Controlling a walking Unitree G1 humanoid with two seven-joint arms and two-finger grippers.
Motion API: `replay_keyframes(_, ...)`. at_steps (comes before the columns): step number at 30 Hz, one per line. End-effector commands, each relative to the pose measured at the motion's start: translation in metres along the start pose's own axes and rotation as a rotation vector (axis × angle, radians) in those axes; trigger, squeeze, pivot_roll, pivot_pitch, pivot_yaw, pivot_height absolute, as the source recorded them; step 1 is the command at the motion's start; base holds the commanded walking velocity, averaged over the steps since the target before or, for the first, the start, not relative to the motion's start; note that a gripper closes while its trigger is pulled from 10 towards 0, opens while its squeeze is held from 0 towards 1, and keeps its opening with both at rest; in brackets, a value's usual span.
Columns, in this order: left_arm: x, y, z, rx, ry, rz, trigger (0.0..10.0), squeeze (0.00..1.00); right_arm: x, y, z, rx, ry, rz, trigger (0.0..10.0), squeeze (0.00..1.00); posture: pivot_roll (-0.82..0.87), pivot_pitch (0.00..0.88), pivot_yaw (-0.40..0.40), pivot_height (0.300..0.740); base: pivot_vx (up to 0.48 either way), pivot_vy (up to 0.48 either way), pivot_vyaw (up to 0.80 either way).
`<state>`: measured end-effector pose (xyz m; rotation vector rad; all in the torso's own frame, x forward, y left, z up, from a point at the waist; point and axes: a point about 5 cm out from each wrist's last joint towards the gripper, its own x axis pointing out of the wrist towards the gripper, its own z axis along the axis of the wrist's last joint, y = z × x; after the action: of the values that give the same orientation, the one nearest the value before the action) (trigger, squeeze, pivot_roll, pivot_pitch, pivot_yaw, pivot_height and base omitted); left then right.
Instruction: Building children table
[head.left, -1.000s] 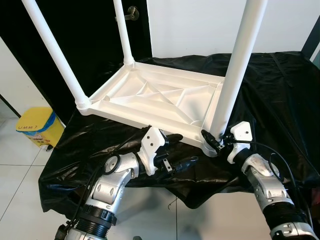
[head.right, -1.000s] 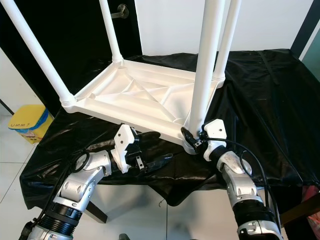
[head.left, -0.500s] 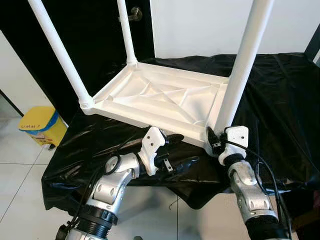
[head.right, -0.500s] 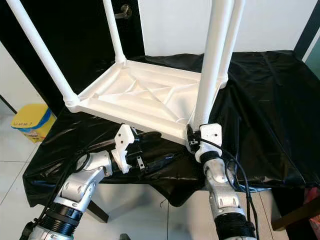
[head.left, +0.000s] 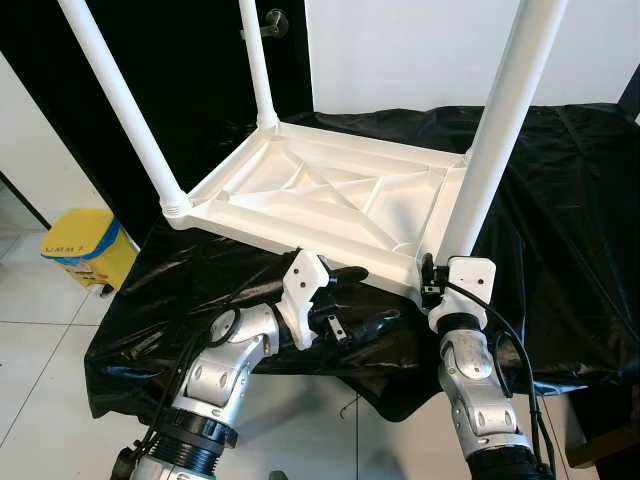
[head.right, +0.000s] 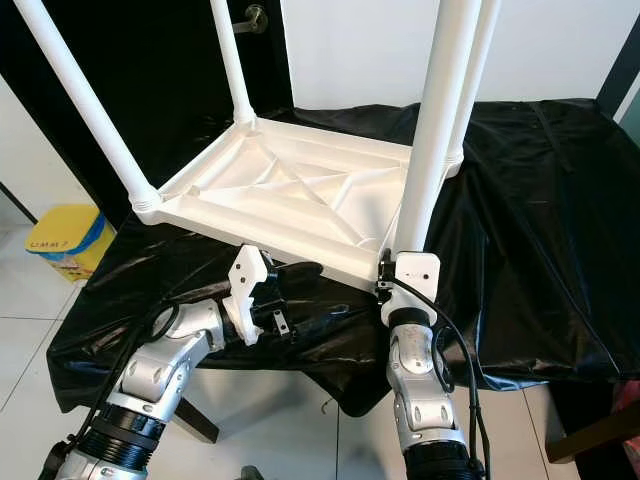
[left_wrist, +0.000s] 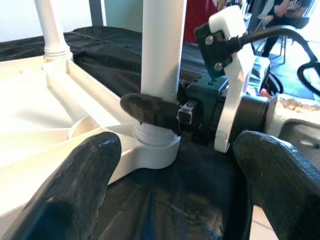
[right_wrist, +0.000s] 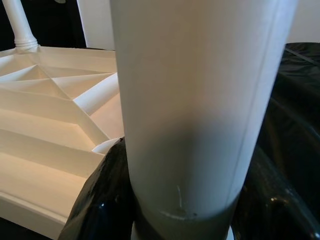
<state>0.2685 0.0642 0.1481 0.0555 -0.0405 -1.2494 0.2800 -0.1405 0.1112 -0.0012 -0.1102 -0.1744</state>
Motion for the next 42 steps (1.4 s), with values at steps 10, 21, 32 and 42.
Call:
replay_keyframes(10, 0.003, 0.010, 0.014, 0.044, -0.006, -0.003, 10.0, 0.00, 0.005, -0.014, 0.015, 0.012, -0.066, -0.003, 10.0, 1.00, -0.18, 0.004, 0.060, 0.740, 0.000, 0.000, 0.00)
replay_keyframes(21, -0.002, 0.006, 0.018, 0.075, 0.031, -0.058, 10.0, 0.00, 0.005, -0.021, 0.030, 0.041, -0.083, 0.395, 10.0, 0.05, -0.18, 0.004, 0.048, 0.740, 0.000, 0.000, 0.00)
replay_keyframes(32, -0.005, 0.004, 0.022, 0.084, 0.056, -0.086, 10.0, 0.00, 0.023, -0.026, 0.028, -0.026, 0.011, 0.746, 10.0, 0.00, -0.17, 0.000, 0.040, 0.740, 0.000, 0.000, 0.00)
replay_keyframes(42, -0.006, 0.000, 0.022, 0.084, 0.073, -0.100, 10.0, 0.00, 0.034, -0.030, 0.015, -0.106, 0.131, 0.925, 9.7, 0.00, -0.16, 0.000, 0.041, 0.740, 0.000, 0.000, 0.00)
